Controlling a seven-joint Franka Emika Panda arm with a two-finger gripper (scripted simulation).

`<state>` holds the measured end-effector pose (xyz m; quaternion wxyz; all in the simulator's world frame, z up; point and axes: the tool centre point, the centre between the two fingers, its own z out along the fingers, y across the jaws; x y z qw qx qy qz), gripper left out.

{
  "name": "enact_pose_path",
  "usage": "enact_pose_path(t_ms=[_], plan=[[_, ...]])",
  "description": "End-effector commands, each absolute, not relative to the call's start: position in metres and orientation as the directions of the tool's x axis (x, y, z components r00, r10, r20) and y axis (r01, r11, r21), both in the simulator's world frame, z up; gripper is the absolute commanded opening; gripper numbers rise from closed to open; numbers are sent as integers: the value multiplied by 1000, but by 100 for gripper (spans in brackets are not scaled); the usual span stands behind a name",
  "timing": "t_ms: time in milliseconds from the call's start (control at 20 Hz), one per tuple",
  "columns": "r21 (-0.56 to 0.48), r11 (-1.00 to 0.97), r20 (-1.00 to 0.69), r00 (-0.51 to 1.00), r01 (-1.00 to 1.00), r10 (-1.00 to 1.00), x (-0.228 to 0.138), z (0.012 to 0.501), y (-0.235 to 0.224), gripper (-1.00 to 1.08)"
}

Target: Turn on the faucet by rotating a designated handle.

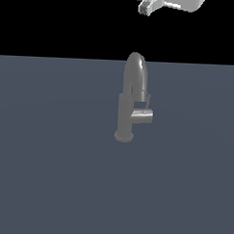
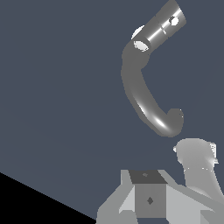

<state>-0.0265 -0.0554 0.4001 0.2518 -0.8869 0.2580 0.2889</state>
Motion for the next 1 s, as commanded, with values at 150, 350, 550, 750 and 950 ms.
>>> enact_pose_path(t_ms=[150,350,550,750,950], plan=[[-297,-665,-727,614,-685,-307,-4,374,-67,-100],[-288,-605,-785,545,-743,-295,11,352,-75,-100],[-270,-537,-841,468,-799,-274,24,327,-83,-100],[-240,-462,-892,382,-854,-242,36,300,-91,-100],[-201,-385,-935,293,-901,-200,46,270,-97,-100]])
